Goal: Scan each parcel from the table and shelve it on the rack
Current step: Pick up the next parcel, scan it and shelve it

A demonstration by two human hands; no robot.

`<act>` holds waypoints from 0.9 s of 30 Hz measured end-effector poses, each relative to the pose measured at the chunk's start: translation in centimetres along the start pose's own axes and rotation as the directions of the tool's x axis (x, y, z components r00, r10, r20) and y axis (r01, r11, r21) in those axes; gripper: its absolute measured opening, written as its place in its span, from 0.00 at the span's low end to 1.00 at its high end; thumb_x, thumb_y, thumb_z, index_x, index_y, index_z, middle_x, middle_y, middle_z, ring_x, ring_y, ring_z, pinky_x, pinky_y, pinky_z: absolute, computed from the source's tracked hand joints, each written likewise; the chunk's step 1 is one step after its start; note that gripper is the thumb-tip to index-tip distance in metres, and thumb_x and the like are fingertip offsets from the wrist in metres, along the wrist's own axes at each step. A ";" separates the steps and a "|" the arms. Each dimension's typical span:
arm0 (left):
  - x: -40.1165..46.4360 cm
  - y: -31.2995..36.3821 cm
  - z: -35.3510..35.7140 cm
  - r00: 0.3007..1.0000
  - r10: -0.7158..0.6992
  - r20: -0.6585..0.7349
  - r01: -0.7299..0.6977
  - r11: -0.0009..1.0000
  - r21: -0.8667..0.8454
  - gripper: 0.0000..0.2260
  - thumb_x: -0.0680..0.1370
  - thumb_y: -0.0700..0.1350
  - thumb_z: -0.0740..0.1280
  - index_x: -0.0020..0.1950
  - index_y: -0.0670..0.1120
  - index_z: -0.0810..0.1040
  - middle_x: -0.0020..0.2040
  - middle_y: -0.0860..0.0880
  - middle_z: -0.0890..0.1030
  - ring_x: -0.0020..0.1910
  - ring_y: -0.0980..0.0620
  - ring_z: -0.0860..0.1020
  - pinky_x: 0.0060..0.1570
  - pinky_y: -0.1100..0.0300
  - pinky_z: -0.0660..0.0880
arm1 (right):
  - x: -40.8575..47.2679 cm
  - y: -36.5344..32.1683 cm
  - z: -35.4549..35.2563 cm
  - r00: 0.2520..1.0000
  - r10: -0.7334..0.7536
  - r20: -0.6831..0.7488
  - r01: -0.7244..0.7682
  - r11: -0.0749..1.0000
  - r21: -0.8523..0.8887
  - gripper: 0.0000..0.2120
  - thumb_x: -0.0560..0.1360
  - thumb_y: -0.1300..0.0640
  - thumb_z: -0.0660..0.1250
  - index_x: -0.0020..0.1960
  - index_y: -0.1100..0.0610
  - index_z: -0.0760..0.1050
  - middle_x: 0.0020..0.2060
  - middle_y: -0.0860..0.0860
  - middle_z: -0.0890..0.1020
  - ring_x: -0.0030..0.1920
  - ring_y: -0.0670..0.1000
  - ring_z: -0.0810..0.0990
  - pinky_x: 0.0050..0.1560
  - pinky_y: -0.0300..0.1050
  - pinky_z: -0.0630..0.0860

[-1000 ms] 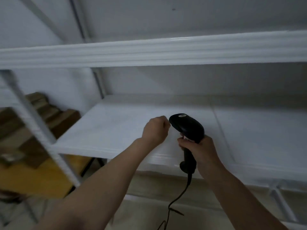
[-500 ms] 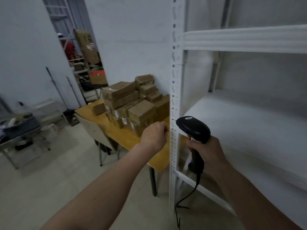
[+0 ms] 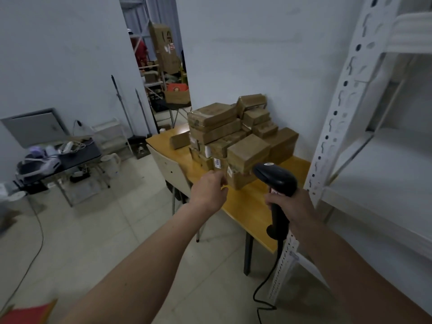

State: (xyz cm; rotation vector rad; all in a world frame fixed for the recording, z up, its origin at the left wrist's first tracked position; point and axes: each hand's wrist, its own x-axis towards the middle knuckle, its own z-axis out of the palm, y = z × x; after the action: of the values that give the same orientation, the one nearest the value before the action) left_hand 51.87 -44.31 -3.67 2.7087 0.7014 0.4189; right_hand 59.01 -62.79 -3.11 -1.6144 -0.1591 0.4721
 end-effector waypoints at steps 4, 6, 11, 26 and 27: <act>3.1 -3.1 1.0 0.999 -0.046 -0.006 0.046 0.999 -0.008 0.18 0.76 0.49 0.70 0.64 0.51 0.73 0.58 0.51 0.76 0.55 0.50 0.75 0.50 0.55 0.76 | 3.7 0.3 2.4 1.000 0.015 0.018 -0.016 0.999 0.028 0.07 0.68 0.68 0.73 0.41 0.59 0.77 0.35 0.56 0.77 0.40 0.56 0.76 0.46 0.53 0.74; 5.4 -4.5 2.0 0.998 -0.065 0.021 0.065 0.998 0.003 0.24 0.74 0.50 0.72 0.68 0.51 0.69 0.61 0.50 0.74 0.60 0.49 0.74 0.54 0.54 0.75 | 5.9 0.6 3.4 1.000 0.022 0.013 -0.023 0.998 0.050 0.07 0.68 0.68 0.73 0.42 0.59 0.77 0.37 0.58 0.78 0.41 0.57 0.76 0.49 0.56 0.75; 13.4 -5.4 5.4 0.992 -0.069 0.109 0.064 0.997 0.046 0.35 0.71 0.54 0.74 0.73 0.49 0.62 0.68 0.46 0.67 0.67 0.45 0.67 0.60 0.53 0.70 | 12.7 0.4 5.0 0.996 0.054 -0.067 -0.047 0.994 0.095 0.08 0.69 0.68 0.72 0.40 0.59 0.76 0.37 0.58 0.77 0.42 0.59 0.76 0.47 0.55 0.74; 28.3 -5.1 16.0 0.940 -0.152 0.306 0.142 0.988 0.057 0.63 0.58 0.68 0.77 0.76 0.56 0.35 0.78 0.45 0.42 0.77 0.39 0.44 0.74 0.39 0.54 | 27.7 1.4 7.5 0.934 0.311 -0.175 -0.260 0.929 0.263 0.10 0.69 0.65 0.75 0.49 0.61 0.79 0.38 0.56 0.82 0.39 0.55 0.82 0.46 0.52 0.80; 28.8 -4.9 16.6 0.940 -0.150 0.305 0.143 0.989 0.045 0.64 0.57 0.69 0.77 0.76 0.57 0.34 0.78 0.46 0.41 0.77 0.39 0.42 0.73 0.38 0.52 | 27.9 1.5 7.5 0.929 0.318 -0.191 -0.264 0.928 0.262 0.10 0.68 0.65 0.75 0.48 0.61 0.79 0.37 0.56 0.82 0.39 0.56 0.82 0.47 0.53 0.80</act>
State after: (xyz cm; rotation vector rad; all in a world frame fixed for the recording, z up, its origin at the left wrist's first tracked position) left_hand 79.81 -29.25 -14.74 2.6331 0.8118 -0.0498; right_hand 81.03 -45.53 -10.50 -1.4525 0.3093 0.5077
